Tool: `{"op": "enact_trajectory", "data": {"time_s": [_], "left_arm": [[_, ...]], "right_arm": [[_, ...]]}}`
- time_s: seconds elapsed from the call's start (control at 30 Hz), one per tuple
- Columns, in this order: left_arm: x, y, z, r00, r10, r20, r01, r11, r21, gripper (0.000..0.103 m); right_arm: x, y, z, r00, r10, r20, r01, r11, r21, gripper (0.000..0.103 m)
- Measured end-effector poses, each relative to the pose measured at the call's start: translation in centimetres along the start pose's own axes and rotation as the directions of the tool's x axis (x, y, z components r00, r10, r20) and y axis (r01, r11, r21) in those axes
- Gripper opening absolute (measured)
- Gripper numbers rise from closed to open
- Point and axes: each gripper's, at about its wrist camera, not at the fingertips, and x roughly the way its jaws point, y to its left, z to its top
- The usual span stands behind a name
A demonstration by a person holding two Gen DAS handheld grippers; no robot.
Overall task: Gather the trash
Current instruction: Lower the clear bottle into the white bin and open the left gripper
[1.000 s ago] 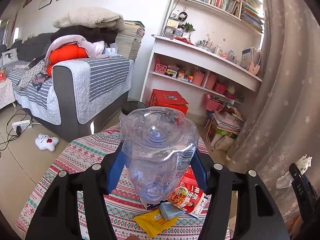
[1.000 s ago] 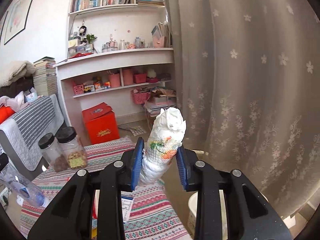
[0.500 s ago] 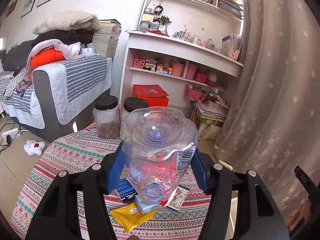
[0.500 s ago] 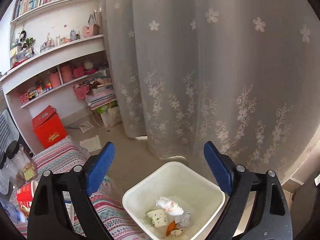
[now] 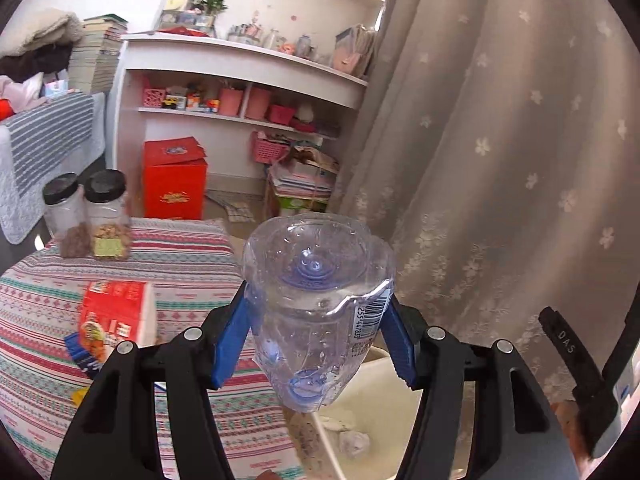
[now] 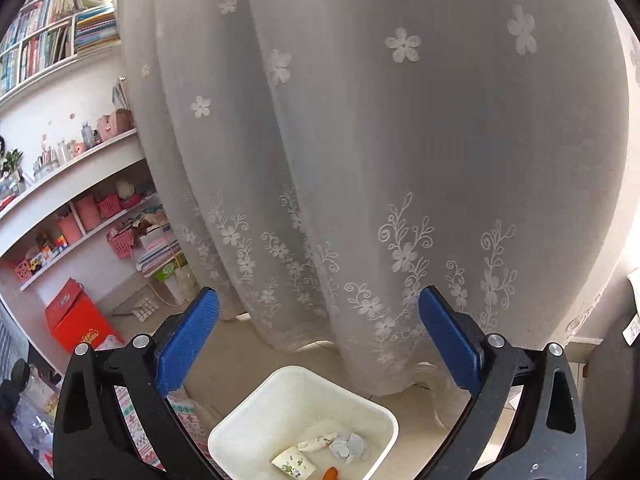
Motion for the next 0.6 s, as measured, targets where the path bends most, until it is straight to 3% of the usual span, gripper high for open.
{"op": "enact_trajectory", "data": {"time_s": [0.23, 0.43, 0.53, 0.6], "left_arm": [[3.9, -8.3, -0.7, 0.991, -0.115, -0.071, 0.119, 0.992, 0.048, 0.060], [7.2, -12.4, -1.9, 0.970, -0.175, -0.169, 0.183, 0.983, 0.033, 0.061], [8.1, -13.2, -2.6, 0.960, -0.187, -0.210, 0.195, 0.980, 0.022, 0.073], [8.0, -13.4, -2.8, 0.962, -0.174, -0.210, 0.186, 0.982, 0.035, 0.076]], "right_arm": [[1.4, -4.7, 1.2, 0.998, -0.059, -0.017, 0.061, 0.993, 0.101, 0.096], [2.5, -7.7, 1.7, 0.994, -0.104, -0.030, 0.107, 0.984, 0.144, 0.096], [2.8, -8.6, 1.7, 0.993, -0.113, -0.041, 0.118, 0.980, 0.162, 0.096], [2.8, -8.7, 1.7, 0.993, -0.114, -0.040, 0.119, 0.979, 0.164, 0.096]]}}
